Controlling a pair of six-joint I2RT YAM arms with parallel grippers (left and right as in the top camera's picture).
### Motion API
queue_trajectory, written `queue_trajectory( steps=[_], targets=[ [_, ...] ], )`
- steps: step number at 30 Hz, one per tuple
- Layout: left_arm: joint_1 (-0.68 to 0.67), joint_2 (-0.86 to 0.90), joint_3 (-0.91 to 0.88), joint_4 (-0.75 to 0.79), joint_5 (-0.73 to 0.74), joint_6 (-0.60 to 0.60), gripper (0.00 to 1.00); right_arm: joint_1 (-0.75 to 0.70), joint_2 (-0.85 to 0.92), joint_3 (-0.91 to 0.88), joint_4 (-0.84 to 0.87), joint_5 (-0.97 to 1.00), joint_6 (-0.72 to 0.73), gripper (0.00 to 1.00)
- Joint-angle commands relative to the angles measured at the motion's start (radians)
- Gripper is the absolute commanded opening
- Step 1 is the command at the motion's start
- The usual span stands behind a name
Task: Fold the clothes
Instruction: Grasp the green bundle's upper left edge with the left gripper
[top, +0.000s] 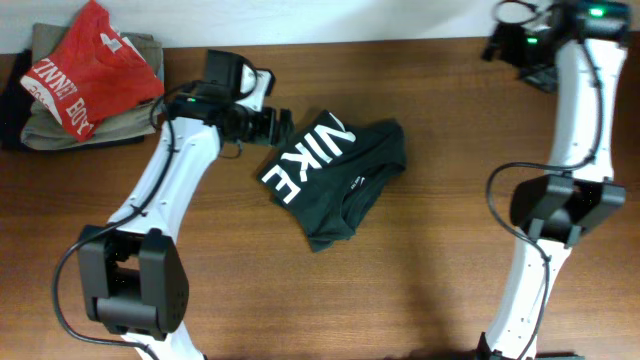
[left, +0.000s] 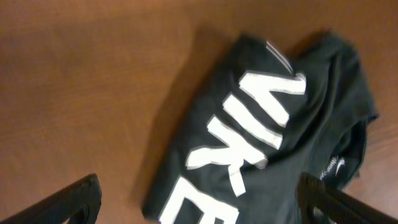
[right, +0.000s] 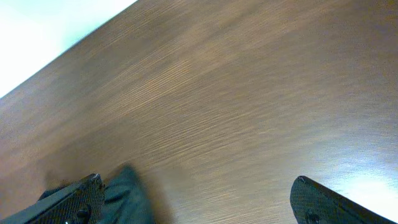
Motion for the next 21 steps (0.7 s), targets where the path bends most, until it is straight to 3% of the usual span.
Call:
queue_trajectory(
  steps=[1, 7, 13, 21],
  targets=[
    [0.014, 0.035, 0.006, 0.064, 0.158, 0.094, 0.99, -0.049, -0.017, 0.008, -0.004, 0.031, -0.003, 0.99],
    [0.027, 0.171, 0.073, 0.093, 0.196, 0.093, 0.99, -0.102, -0.017, 0.008, -0.004, 0.031, -0.003, 0.99],
    [0.042, 0.339, 0.264, -0.027, 0.350, 0.127, 0.99, -0.107, -0.017, 0.008, -0.003, 0.031, -0.003, 0.99],
    [0.040, 0.457, 0.300, -0.141, 0.363, 0.178, 0.99, -0.107, -0.017, 0.008, -0.004, 0.031, -0.003, 0.99]
  ],
)
